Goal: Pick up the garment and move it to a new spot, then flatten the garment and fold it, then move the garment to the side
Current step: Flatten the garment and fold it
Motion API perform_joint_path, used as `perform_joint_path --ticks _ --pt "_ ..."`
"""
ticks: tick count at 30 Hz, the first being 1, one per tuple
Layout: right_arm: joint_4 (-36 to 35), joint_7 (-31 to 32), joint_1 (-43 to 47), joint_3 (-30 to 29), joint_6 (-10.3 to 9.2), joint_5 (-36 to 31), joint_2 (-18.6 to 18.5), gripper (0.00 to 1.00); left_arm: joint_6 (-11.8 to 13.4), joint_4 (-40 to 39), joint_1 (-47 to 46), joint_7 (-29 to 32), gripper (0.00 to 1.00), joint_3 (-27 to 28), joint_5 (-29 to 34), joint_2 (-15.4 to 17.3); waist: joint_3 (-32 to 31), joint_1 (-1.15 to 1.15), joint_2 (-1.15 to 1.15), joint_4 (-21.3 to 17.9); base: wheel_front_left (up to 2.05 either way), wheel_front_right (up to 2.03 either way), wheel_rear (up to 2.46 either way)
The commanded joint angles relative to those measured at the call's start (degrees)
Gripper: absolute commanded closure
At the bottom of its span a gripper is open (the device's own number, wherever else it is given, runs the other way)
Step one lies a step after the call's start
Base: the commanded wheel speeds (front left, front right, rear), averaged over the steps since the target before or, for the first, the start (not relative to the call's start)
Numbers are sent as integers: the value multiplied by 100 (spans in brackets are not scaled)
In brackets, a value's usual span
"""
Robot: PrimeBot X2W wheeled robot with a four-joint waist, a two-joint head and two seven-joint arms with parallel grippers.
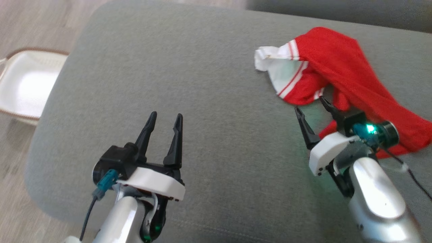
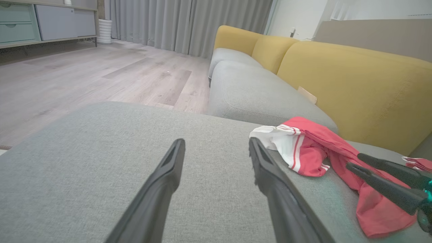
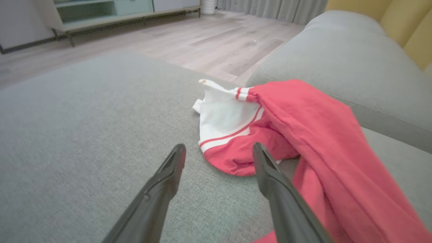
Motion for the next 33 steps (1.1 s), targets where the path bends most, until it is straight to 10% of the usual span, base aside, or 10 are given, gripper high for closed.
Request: perform_joint_path --ticks 1,19,20,21,33 --pt "48 31 -326 170 -5 -61 -59 0 46 -232 -277 -69 0 114 -49 19 183 0 0 250 0 0 0" --pt "2507 -144 -1710 401 -5 -427 -422 0 186 -344 -385 -69 0 -200 -307 19 507 0 0 831 0 0 0" --pt "2615 -146 -1750 424 -5 -372 -404 16 190 -344 -386 -69 0 -206 -309 19 512 0 0 836 0 0 0" --pt "2699 -173 -1792 445 -5 -317 -389 100 194 -342 -386 -69 0 -210 -311 19 515 0 0 836 0 0 0" --pt "2581 -943 -1988 1093 -5 990 321 100 168 -210 -354 -69 0 -183 -222 19 210 0 0 579 0 0 0"
